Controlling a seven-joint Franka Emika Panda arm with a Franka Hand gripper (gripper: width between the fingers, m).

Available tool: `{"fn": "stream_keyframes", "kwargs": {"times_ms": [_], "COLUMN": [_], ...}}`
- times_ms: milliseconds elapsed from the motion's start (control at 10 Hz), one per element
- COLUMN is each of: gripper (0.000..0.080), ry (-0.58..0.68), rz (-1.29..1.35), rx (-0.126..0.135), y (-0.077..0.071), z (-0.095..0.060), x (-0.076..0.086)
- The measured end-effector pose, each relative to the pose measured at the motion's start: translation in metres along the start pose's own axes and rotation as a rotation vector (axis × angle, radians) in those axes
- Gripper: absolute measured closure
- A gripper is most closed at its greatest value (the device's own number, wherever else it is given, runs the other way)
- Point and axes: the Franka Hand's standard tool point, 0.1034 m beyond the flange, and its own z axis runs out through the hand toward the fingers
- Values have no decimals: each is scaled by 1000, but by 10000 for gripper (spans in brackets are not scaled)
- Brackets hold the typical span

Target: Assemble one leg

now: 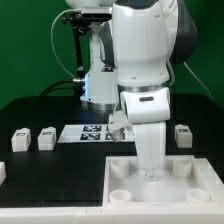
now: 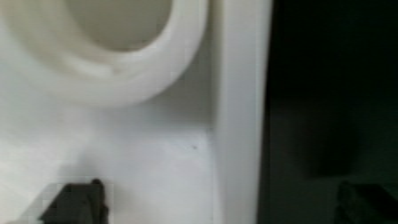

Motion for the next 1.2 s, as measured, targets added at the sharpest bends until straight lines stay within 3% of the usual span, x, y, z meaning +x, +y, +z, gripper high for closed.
{"fn": "stream_keyframes", "kwargs": {"times_ms": [100, 300, 500, 600, 700, 900, 1200], "gripper": [150, 150, 150, 150, 150, 150, 150], "ry": [-8, -20, -15, 1, 2, 9, 0], "rz": [83, 298, 584, 549, 669, 841, 1336], "rx": [-7, -11, -26, -38, -32, -26, 17], "y": [-10, -36, -42, -35, -34, -37, -62], "z": [-13, -31, -39, -32, -29, -29, -24], "x": [5, 36, 64, 53, 48, 53, 78]}}
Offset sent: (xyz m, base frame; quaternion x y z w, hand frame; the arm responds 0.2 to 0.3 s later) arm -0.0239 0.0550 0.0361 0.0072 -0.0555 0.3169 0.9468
